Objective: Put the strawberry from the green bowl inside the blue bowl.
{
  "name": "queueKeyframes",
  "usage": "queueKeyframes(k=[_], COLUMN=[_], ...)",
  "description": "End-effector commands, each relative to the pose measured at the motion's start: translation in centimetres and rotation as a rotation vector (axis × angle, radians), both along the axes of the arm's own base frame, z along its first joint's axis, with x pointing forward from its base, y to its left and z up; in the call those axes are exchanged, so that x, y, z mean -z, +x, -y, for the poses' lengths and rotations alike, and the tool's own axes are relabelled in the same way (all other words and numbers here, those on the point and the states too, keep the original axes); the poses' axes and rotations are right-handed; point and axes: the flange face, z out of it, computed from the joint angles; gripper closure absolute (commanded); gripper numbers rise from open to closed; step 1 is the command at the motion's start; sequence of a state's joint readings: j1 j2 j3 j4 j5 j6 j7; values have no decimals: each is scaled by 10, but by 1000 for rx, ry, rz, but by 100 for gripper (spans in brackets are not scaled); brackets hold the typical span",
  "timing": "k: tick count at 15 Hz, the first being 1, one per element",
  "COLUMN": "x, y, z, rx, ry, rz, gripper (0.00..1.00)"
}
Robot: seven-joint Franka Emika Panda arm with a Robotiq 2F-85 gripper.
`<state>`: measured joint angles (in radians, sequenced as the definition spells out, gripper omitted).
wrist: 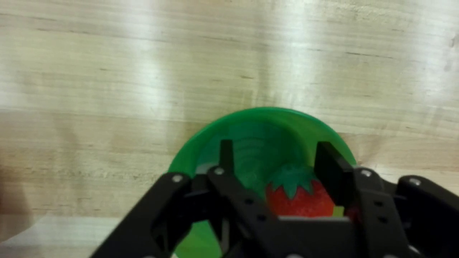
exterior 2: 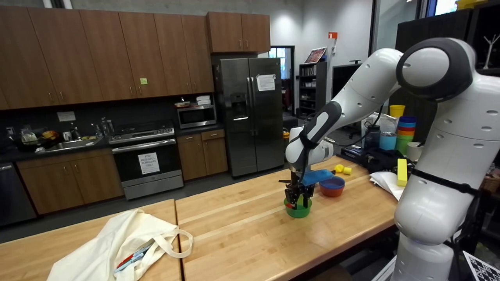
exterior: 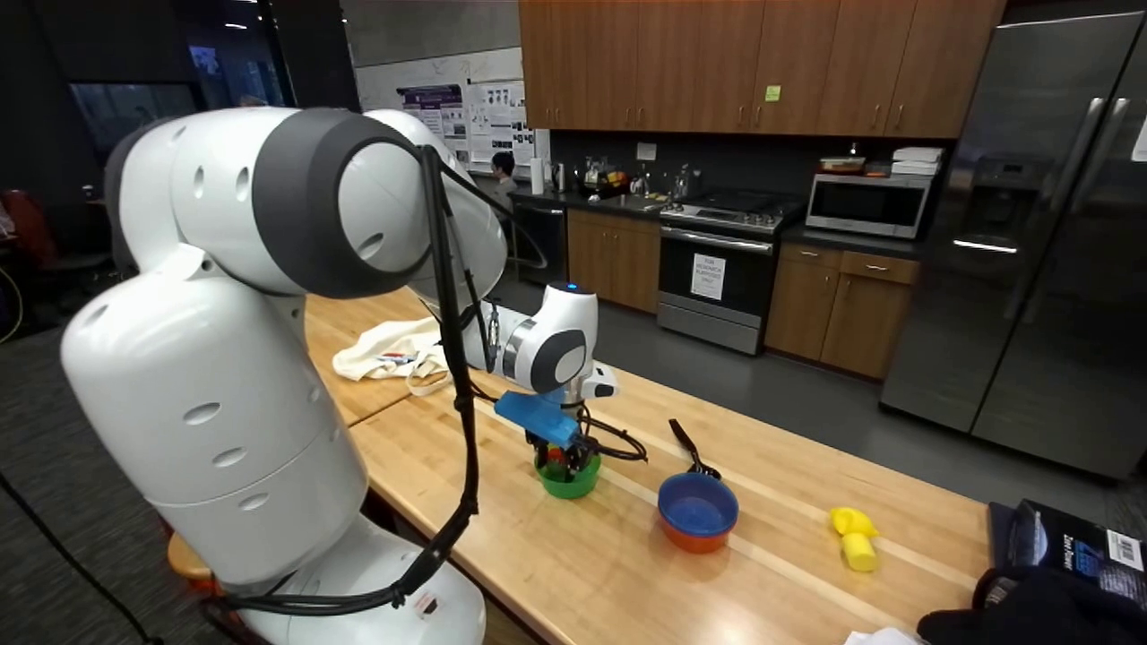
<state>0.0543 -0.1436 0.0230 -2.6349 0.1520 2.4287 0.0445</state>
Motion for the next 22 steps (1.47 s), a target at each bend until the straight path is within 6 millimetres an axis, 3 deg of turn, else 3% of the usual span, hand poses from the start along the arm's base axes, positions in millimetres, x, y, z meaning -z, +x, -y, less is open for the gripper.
queueKeyframes(k=[1,3,8,15,22], x=[-5,-6,-9,-5,-5], y=[7,10,19,27,38], z=[0,0,-9,-21,-25], rx=[-4,-5,-17,-46,-53], ry=[11,9,15,12,42], rz=[9,13,25,24,31], gripper=[8,0,1,10,7])
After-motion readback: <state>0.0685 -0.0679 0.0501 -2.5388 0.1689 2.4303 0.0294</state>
